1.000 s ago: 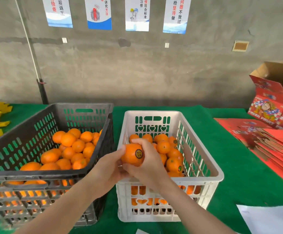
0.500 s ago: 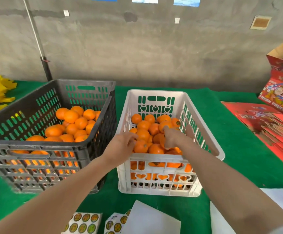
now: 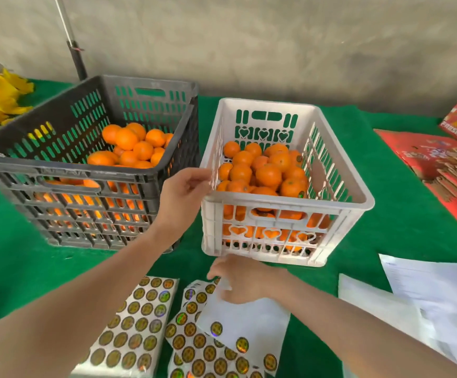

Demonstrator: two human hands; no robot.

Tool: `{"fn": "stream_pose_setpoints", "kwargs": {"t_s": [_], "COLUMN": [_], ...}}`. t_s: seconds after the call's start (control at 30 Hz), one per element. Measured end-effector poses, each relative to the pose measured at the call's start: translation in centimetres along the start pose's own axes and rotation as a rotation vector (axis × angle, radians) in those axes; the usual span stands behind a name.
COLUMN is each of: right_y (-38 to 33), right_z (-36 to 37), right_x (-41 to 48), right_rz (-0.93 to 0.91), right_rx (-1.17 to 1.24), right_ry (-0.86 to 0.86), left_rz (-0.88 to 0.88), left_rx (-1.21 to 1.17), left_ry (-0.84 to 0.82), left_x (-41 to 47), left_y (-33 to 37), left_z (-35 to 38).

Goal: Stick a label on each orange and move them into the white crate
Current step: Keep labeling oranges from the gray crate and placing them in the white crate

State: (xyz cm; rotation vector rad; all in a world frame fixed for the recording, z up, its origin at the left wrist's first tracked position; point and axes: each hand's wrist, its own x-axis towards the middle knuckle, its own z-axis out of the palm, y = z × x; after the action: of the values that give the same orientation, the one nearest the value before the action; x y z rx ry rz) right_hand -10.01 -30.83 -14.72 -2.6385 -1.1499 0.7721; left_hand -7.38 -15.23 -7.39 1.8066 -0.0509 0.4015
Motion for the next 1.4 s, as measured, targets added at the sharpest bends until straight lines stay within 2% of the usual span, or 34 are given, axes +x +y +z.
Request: {"fn": "stream_pose_setpoints", "kwargs": {"t_s": [0.07,0.13,0.2,0.33,0.4,0.47,0.57,0.67,0.77,0.83,0.93,1.13,1.27,1.4], "right_y": [1.1,1.9,2.2,2.8,3.0,3.1,3.1,3.3,2.9,1.9,0.0,-1.3,-1.5,-1.9], "right_z": [1.6,2.9,3.9,3.9,3.2,2.0,0.3,-0.6,-0.2,0.4,1.7,2.7,2.8,3.3], "right_x": [1.4,2.6,3.1,2.9,2.5,2.0,1.3,0.4,-0.8,-1.4,-1.8,-0.8,-0.6,-0.9], "right_rz": [0.087,0.109,0.102,0.067,0.044,0.049,0.093,0.123,0.107,-0.009,-0.104,0.105,0.113,0.048], "right_rx": [-0.112,-0.185,-0.233,-0.292,-0.195,-0.04,0.138,0.247,0.127,-0.007,0.02,0.031,0.054,0.133], "right_ry": [-0.143,-0.175,-0.118,0.116,0.205,0.27,0.383,0.534,0.633,0.725,0.779,0.627,0.634,0.714], "left_rz": [0.008,-0.006,-0.122,-0.529,-0.636,-0.686,-0.756,-0.893,-0.99,-1.008,-0.972,-0.921,-0.871,-0.859], "left_rx": [0.046,0.087,0.136,0.307,0.332,0.29,0.223,-0.007,-0.292,-0.352,-0.326,-0.25,-0.151,-0.086], "left_ry": [0.033,0.044,-0.024,-0.356,-0.492,-0.536,-0.524,-0.372,-0.254,-0.216,-0.256,-0.284,-0.314,-0.398], "left_x": [-1.5,-3.4,-5.2,-8.5,-9.9,-10.5,-10.3,-9.8,-9.2,-8.8,-8.3,-7.9,-7.5,-7.2], "left_y": [-0.3,-1.2,-2.8,-7.2,-8.6,-9.1,-9.3,-9.3,-8.4,-7.7,-6.8,-6.0,-5.6,-5.8], "left_z": [-0.4,-0.8,-1.1,-1.3,-0.9,-0.3,0.5,0.8,0.9,1.0,1.0,0.8,0.6,0.5]}}
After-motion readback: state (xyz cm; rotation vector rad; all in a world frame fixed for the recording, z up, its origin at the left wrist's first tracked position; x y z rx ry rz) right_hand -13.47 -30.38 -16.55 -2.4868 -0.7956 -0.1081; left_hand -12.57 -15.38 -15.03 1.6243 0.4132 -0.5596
